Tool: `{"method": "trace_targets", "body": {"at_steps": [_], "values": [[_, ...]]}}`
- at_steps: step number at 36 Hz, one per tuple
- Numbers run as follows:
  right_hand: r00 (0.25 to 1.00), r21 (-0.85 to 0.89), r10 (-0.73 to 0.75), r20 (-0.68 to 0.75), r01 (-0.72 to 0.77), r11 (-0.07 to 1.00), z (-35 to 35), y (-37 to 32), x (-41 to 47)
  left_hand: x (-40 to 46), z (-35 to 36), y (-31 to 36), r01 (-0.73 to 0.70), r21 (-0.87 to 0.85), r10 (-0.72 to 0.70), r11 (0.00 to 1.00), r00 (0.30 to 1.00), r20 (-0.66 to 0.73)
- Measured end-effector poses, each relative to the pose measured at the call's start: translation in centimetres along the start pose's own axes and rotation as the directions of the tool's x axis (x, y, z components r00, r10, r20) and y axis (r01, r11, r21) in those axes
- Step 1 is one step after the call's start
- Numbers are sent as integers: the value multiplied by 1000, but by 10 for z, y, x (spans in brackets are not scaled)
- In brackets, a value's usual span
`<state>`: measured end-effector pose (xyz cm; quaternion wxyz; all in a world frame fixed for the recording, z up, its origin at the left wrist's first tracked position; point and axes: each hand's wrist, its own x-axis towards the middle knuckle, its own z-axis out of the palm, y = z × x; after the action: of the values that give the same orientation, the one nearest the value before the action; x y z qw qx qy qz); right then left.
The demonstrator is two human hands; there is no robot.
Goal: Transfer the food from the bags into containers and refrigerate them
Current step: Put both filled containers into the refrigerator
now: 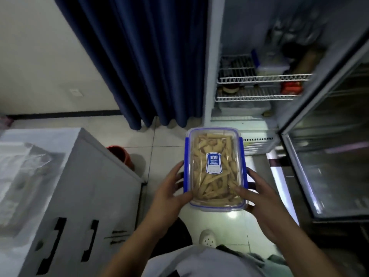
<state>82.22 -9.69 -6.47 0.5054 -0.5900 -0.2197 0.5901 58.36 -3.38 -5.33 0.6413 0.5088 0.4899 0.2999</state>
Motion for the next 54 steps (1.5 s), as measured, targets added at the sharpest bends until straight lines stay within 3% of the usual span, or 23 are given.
{"method": "trace_targets", "body": {"at_steps": [11,24,44,50,52,54], "values": [[984,12,-41,-175,44,999,-44,-55,89,143,46,44,40,53,-48,998,987,150],[951,110,-19,-308,55,992,-67,-132,231,312,78,95,93,-52,-84,994,984,158],[982,5,122,-147,-122,992,-121,-209,426,473,141,124,235,-70,-241,969,967,-85],[989,-62,120,-90,-126,990,-132,-223,453,488,158,120,126,-71,-134,989,985,-108],[990,-74,121,-68,-126,989,-133,-227,458,487,167,116,-3,41,7,999,993,-116],[990,-70,127,-65,-131,989,-134,-230,462,486,173,108,-133,295,159,946,985,-69]]}}
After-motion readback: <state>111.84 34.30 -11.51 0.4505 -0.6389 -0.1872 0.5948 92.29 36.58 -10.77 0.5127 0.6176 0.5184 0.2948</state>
